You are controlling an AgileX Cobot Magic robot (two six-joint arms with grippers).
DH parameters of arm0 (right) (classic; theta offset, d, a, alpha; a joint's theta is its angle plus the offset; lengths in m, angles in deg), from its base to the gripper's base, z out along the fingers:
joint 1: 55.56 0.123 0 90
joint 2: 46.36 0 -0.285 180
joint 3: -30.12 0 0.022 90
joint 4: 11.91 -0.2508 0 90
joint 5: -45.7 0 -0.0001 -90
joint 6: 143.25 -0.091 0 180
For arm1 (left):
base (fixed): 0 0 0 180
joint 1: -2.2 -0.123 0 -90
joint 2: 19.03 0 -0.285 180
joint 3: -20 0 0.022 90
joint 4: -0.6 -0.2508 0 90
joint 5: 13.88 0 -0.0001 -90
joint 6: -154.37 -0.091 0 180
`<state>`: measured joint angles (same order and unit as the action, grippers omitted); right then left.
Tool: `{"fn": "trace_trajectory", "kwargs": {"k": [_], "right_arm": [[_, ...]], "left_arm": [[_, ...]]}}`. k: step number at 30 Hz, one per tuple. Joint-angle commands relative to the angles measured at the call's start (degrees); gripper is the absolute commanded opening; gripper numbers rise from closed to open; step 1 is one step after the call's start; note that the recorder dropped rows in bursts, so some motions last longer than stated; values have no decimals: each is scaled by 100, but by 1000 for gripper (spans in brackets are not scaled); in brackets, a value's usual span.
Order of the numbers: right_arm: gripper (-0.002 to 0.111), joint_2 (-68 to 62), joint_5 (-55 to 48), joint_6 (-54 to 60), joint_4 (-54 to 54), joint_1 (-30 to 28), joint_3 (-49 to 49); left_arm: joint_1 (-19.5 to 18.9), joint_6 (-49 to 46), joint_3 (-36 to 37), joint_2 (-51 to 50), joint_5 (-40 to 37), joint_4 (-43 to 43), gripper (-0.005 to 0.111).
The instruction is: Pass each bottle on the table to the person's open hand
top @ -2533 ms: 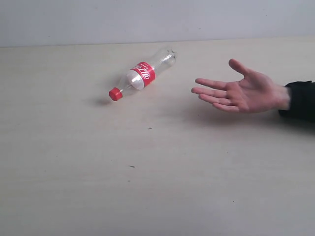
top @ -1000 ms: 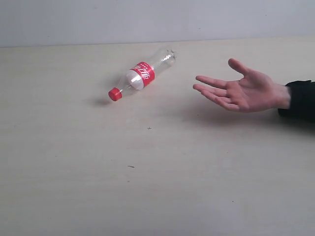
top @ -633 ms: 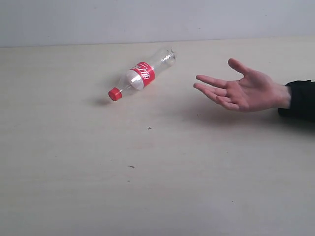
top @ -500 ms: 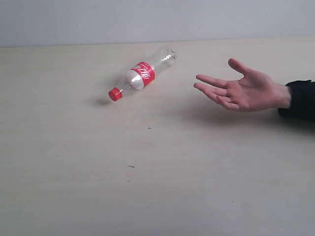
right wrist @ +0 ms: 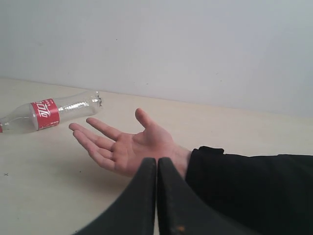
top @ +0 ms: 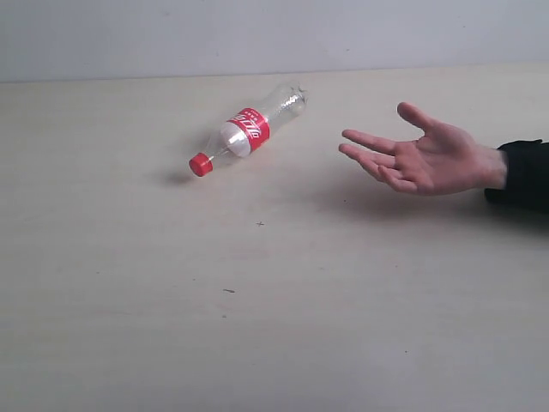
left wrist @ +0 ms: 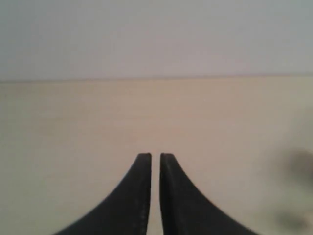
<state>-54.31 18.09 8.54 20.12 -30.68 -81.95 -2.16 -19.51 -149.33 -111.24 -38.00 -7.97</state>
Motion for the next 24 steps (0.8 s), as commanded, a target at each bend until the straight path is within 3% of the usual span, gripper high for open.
{"fn": "trace_trajectory", "kwargs": {"k": [1, 5, 9, 14, 19, 24], "right_arm": [[1, 16, 76, -33, -20, -20, 24], [1, 16, 76, -33, -20, -20, 24], [1, 16, 76, -33, -20, -20, 24], [1, 16, 76, -33, -20, -20, 24], [1, 16, 76, -33, -20, -20, 24], [1, 16, 76, -33, -20, -20, 24]], "left_arm": [[252, -611, -1072, -919, -1571, -77, 32], [831, -1184, -1738, -1558, -1912, -77, 55], [1583, -1184, -2164, -2157, -1477, -66, 59], [2468, -1375, -2757, -2966, -1320, -96, 72], [2915, -1974, -3162, -3554, -1296, -135, 85], [3040, -2010, -3336, -3896, -1149, -135, 90]]}}
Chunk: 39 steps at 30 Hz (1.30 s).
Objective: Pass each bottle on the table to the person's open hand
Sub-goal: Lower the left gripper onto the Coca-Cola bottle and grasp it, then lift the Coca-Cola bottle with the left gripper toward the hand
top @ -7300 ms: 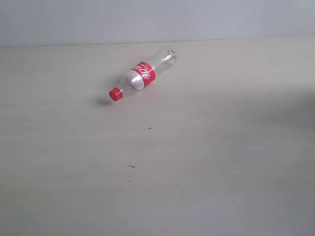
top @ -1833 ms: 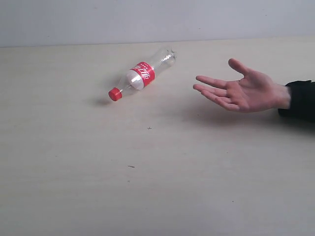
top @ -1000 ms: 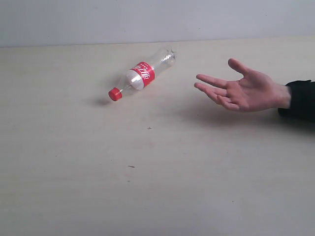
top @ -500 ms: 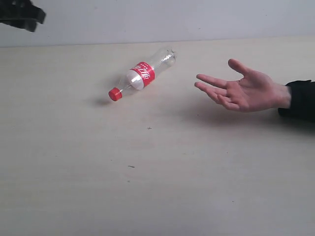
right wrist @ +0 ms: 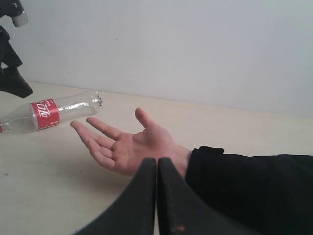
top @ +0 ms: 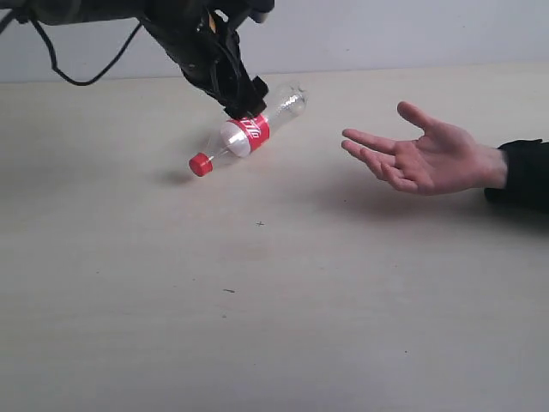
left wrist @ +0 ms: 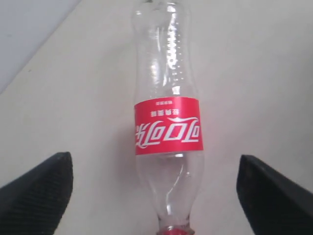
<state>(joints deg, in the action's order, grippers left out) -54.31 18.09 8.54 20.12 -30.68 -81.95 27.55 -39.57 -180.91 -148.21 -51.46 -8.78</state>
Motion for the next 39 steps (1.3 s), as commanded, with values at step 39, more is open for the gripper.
{"fn": "trace_trajectory", "kwargs": {"k": [39], "right_arm": [[1, 16, 76, -33, -20, -20, 24]], "left_arm": [[-213, 246, -798, -1573, 739, -55, 62]]}}
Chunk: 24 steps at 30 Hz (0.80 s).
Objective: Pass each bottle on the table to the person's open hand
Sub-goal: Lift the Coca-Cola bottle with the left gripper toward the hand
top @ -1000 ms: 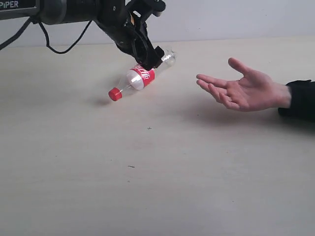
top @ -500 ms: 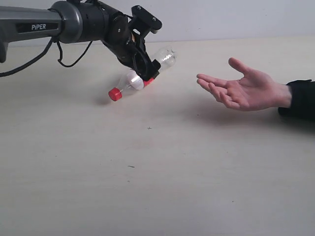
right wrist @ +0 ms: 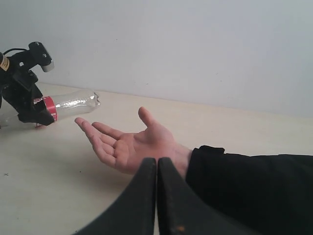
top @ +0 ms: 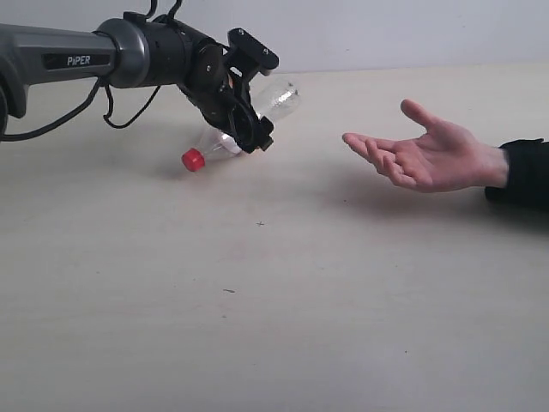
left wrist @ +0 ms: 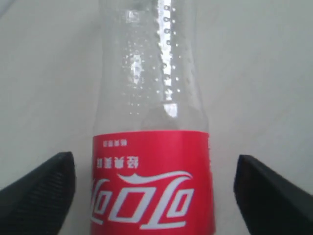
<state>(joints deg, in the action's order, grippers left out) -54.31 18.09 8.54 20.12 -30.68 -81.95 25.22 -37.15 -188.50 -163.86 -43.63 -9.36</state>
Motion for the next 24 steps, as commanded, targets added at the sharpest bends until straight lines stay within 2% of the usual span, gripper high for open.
{"fn": "trace_trajectory", "kwargs": {"k": [1, 6, 12, 18, 20, 24], "right_arm": [[1, 16, 76, -33, -20, -20, 24], [1, 16, 76, -33, -20, -20, 24], [1, 16, 76, -33, -20, -20, 24], [1, 16, 76, -33, -20, -20, 24], [1, 16, 76, -33, -20, -20, 24], [1, 16, 76, -33, -20, -20, 24]], "left_arm": [[19, 4, -39, -20, -55, 3, 53], [19, -7, -39, -11, -133, -10, 0], [23, -21, -39, 446, -346, -21, 0], [35, -44, -39, 1521, -1445, -44, 0], [167, -27, -28, 1859, -1840, -78, 0], [692, 1065, 20, 2270, -1947, -530, 0]]}}
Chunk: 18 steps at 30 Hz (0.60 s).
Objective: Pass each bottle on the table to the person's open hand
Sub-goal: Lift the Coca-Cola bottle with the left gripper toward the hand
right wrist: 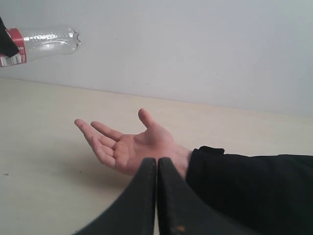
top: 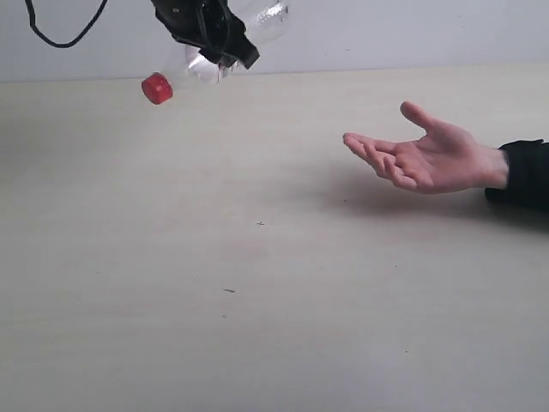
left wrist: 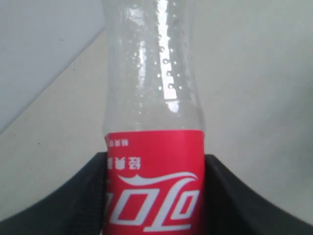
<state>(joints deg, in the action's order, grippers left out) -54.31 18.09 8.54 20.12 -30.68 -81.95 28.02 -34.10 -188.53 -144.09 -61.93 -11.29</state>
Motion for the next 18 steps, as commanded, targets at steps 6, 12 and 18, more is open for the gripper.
{"fn": "trace_trajectory", "kwargs": {"k": [6, 12, 18], "right_arm": [[1, 16, 76, -33, -20, -20, 24], [1, 16, 78, -33, -9, -20, 24], [1, 16, 78, -33, -9, -20, 24]], "left_arm": [[1369, 847, 23, 441, -1006, -1264, 0], [2051, 392, 23, 441, -970, -1700, 0], [2275, -809, 23, 431, -43, -1441, 0]]}}
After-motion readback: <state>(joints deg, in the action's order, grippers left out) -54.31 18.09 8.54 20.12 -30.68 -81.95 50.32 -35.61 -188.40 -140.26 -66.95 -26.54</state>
